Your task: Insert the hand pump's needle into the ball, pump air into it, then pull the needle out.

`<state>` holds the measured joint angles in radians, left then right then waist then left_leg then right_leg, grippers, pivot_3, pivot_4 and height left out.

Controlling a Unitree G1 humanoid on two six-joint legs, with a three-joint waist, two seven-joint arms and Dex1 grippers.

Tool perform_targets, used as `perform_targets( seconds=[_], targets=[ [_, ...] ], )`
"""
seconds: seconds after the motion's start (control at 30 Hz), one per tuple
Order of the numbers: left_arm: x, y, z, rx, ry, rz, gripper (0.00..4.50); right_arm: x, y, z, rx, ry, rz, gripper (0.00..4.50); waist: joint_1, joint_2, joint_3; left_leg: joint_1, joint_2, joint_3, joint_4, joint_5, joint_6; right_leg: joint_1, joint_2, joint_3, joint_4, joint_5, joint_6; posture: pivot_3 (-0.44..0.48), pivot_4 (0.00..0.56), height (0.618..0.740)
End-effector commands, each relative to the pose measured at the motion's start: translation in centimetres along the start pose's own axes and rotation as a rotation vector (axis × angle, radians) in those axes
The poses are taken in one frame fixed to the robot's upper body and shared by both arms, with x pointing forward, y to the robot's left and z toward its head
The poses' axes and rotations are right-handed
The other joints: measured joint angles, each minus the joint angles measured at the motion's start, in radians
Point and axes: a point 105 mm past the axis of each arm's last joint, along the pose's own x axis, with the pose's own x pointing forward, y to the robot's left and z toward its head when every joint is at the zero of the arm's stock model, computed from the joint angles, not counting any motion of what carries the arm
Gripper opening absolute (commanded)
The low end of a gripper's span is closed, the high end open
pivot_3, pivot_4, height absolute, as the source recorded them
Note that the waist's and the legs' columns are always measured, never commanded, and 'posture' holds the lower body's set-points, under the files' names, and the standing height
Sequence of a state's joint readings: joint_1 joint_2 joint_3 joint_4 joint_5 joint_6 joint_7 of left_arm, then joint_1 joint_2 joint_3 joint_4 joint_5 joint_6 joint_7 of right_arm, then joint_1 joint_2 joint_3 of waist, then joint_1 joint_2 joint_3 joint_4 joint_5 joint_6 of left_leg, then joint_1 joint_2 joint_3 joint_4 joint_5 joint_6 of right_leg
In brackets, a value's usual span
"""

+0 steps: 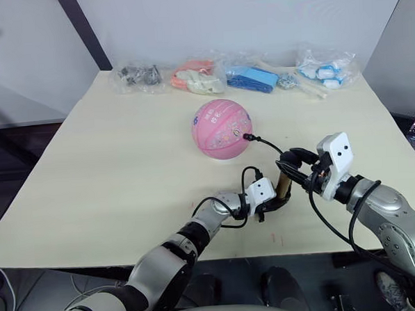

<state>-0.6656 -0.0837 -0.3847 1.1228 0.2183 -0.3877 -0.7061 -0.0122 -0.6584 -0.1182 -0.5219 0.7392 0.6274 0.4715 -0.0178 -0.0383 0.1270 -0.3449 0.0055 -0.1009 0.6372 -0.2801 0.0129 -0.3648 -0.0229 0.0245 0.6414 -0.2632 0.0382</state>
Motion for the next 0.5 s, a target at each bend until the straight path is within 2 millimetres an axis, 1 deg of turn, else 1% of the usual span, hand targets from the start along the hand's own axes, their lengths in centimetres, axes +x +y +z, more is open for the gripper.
perform_targets(
  seconds=[0.03,0.13,0.17,0.23,0.3,0.37,0.4,0.5],
  targets=[
    [-1.1,-2.0,-4.6,-0.063,0.163,-0.063,1.14,-1.3,-1.9,0.5,0.031,0.060,-0.068,2.06,0.002,0.003,0.003,0.000,0.000,0.000,0.000,0.000,0.000,0.000,-0.001,0.000,0.000,0.000,0.000,0.000,0.150,0.740],
    [-1.0,-2.0,-4.5,-0.063,0.164,-0.063,1.14,-1.9,-2.2,2.7,0.015,0.020,-0.075,2.06,0.004,0.006,0.008,-0.002,-0.003,0.001,0.000,0.000,0.000,-0.002,-0.004,0.000,0.000,0.000,0.001,0.000,0.150,0.740],
    [-1.0,-2.0,-4.5,-0.062,0.164,-0.064,1.14,-2.4,-2.4,5.2,-0.013,-0.024,-0.072,2.06,0.004,0.010,0.011,-0.003,-0.003,0.001,0.000,0.000,0.000,-0.003,-0.004,0.000,0.000,0.000,0.001,0.000,0.150,0.740],
    [-1.0,-2.0,-4.4,-0.060,0.164,-0.064,1.14,-3.4,-2.3,8.7,-0.059,-0.085,-0.063,2.06,0.005,0.014,0.014,-0.009,-0.005,0.002,0.001,0.001,-0.001,-0.008,-0.006,0.000,0.000,0.001,0.002,0.000,0.150,0.740],
    [-1.0,-1.9,-4.4,-0.059,0.164,-0.065,1.14,-3.8,-2.4,10.3,-0.075,-0.108,-0.068,2.06,0.005,0.021,0.020,-0.016,-0.007,0.002,0.004,0.002,-0.003,-0.014,-0.008,0.000,0.000,0.003,0.004,0.000,0.150,0.740],
    [-1.0,-1.9,-4.4,-0.057,0.164,-0.064,1.14,-4.3,-2.5,11.6,-0.082,-0.120,-0.075,2.06,0.006,0.016,0.023,-0.017,-0.010,0.001,0.006,0.002,-0.003,-0.014,-0.010,0.000,0.000,0.003,0.005,0.000,0.150,0.740],
    [-1.0,-1.9,-4.4,-0.057,0.163,-0.063,1.14,-4.6,-2.4,12.9,-0.095,-0.137,-0.073,2.06,0.006,0.015,0.024,-0.018,-0.010,0.000,0.006,0.002,-0.003,-0.014,-0.010,0.000,0.000,0.003,0.005,0.000,0.150,0.740],
    [-0.9,-1.9,-4.4,-0.057,0.164,-0.062,1.14,-5.4,-2.1,15.6,-0.127,-0.175,-0.068,2.06,0.004,0.016,0.028,-0.019,-0.011,0.001,0.006,0.002,-0.003,-0.014,-0.012,0.000,0.000,0.004,0.006,0.000,0.150,0.740]
  ],
)
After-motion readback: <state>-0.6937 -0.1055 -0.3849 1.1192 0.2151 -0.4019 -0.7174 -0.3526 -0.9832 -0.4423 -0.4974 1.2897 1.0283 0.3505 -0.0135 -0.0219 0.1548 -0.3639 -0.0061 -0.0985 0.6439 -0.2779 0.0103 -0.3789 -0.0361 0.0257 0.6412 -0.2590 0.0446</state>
